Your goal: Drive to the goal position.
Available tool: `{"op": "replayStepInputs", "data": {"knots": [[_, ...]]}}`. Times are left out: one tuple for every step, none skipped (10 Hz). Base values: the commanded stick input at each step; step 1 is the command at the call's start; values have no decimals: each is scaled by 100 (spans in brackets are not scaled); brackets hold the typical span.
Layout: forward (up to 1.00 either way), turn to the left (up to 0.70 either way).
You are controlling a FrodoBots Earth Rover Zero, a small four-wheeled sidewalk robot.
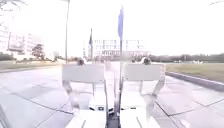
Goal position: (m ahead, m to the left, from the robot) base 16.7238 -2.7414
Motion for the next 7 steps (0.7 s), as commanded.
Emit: {"op": "replayStepInputs", "data": {"knots": [[0, 0], [0, 0], [0, 0], [45, 0], [43, 0], [0, 0], [0, 0]]}}
